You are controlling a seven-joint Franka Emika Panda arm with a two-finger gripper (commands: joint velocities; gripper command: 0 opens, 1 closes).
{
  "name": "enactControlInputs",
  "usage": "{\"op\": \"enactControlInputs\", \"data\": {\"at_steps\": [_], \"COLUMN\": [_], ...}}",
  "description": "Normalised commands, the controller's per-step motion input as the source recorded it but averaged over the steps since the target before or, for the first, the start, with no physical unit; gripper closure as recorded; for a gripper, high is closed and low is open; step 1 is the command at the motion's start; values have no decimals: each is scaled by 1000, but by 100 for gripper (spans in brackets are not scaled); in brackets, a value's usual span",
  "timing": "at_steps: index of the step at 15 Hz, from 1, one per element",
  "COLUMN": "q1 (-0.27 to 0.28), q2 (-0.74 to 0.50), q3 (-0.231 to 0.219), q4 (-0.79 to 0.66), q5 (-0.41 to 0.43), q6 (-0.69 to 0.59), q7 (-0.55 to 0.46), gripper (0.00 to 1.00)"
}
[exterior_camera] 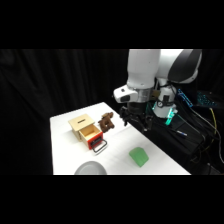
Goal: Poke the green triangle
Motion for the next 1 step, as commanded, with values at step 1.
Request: {"op": "enactControlInputs", "data": {"at_steps": [1], "q1": [-8], "q2": [-178], "q3": [-6], "q4": [58], "q5": [41], "q6": [-202], "q7": [60], "gripper": [0]}}
